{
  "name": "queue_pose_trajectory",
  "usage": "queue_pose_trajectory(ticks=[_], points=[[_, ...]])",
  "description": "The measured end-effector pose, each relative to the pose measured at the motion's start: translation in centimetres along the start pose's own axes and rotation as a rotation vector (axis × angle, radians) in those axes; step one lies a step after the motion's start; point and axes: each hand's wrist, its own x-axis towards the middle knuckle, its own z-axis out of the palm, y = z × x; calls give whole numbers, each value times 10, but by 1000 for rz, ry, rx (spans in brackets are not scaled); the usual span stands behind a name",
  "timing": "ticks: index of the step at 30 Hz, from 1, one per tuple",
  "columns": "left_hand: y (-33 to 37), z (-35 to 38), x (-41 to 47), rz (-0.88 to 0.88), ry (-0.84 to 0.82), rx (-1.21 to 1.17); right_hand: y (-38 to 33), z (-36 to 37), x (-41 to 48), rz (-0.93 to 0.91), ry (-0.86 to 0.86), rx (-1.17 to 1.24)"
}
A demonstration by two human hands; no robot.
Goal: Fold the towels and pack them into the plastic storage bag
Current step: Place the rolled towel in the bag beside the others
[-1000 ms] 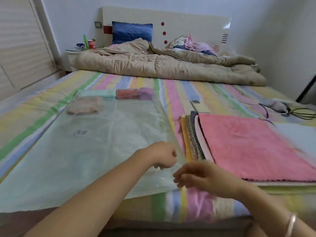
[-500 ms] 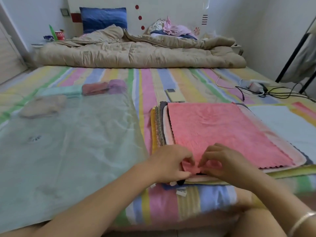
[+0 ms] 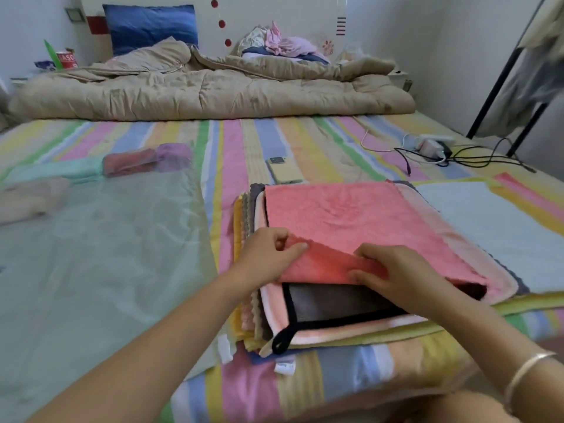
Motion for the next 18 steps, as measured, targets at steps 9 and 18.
queue_pose_trajectory(ticks=[9,18], points=[[-11,-1,73,-57,298,204,101,-47,53,245,183,-62],[-31,-5,123,-103,398,259,145,-36,129,377,283,130]])
